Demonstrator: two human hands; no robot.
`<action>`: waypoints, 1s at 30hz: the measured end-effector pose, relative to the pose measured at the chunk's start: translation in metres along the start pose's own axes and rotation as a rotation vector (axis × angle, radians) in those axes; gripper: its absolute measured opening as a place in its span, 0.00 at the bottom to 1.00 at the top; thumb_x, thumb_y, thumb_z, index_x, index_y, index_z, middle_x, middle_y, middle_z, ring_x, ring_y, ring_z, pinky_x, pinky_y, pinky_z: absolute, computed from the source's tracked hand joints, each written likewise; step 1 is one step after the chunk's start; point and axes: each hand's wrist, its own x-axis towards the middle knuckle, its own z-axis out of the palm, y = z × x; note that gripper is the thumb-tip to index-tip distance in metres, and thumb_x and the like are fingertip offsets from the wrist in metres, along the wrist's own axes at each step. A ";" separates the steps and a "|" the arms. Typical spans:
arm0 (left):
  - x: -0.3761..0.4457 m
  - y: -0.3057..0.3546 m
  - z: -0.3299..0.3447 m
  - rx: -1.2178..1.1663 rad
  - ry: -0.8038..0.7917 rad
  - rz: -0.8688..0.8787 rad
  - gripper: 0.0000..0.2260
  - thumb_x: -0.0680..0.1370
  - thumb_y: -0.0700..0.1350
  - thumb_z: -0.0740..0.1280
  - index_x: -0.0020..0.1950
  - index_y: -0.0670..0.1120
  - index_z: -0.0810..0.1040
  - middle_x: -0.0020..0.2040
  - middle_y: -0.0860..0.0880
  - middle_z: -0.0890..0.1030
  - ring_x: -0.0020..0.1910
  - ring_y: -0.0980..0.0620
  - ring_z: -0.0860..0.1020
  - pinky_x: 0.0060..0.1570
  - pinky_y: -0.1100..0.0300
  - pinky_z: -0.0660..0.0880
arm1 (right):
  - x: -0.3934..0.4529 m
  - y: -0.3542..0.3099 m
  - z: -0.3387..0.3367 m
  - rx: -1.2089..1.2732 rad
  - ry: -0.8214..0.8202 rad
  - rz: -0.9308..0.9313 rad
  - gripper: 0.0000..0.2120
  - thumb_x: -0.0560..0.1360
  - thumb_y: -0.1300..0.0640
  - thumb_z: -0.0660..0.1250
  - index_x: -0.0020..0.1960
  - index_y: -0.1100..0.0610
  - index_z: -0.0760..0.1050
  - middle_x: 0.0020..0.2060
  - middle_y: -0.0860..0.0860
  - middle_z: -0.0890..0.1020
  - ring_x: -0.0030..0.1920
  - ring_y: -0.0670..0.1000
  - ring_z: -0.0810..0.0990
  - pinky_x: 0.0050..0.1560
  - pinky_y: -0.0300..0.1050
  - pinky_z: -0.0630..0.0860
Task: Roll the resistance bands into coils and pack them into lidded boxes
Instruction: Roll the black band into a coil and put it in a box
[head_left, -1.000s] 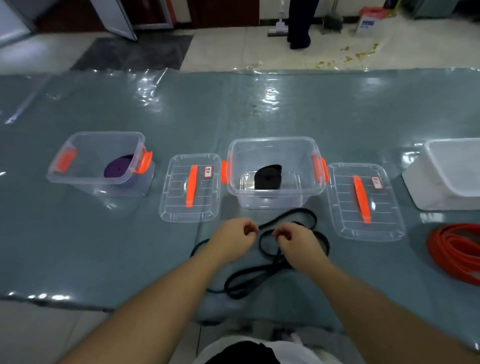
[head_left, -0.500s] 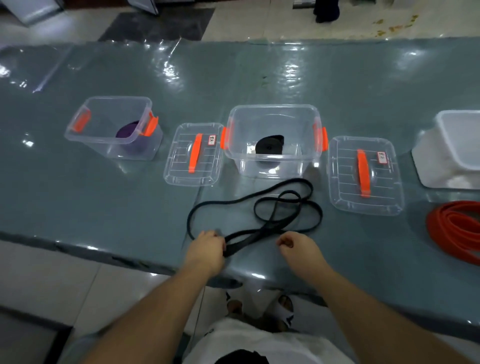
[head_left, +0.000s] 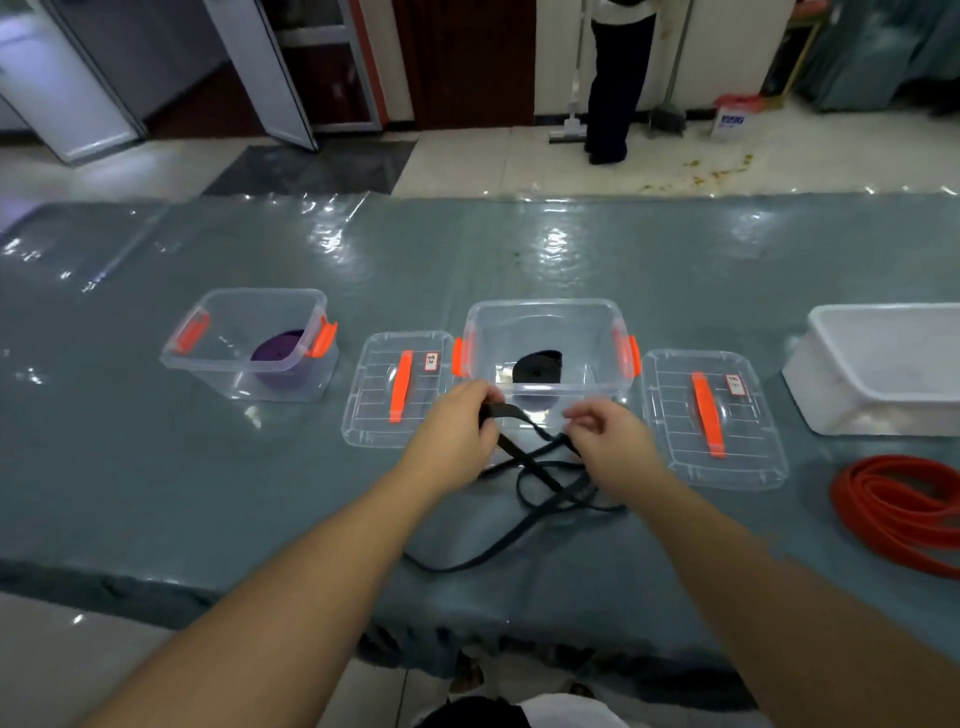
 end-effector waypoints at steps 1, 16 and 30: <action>0.005 0.009 -0.011 0.001 0.025 0.049 0.11 0.81 0.38 0.65 0.61 0.48 0.79 0.59 0.51 0.80 0.57 0.52 0.78 0.63 0.71 0.65 | 0.003 -0.014 -0.005 0.009 0.011 -0.042 0.11 0.79 0.59 0.66 0.54 0.45 0.80 0.44 0.45 0.86 0.44 0.52 0.84 0.48 0.50 0.82; 0.053 0.118 -0.159 -0.336 0.258 0.465 0.12 0.83 0.40 0.67 0.62 0.54 0.81 0.56 0.58 0.82 0.57 0.64 0.78 0.57 0.65 0.77 | -0.005 -0.182 -0.076 0.170 0.090 -0.454 0.08 0.79 0.55 0.71 0.57 0.46 0.83 0.51 0.44 0.87 0.56 0.43 0.84 0.64 0.46 0.78; 0.051 0.193 -0.243 -0.582 0.248 0.580 0.07 0.80 0.37 0.71 0.56 0.44 0.86 0.49 0.49 0.88 0.50 0.54 0.86 0.51 0.58 0.84 | -0.035 -0.273 -0.129 0.407 0.270 -0.684 0.08 0.84 0.54 0.66 0.54 0.48 0.85 0.49 0.50 0.88 0.53 0.50 0.86 0.58 0.52 0.84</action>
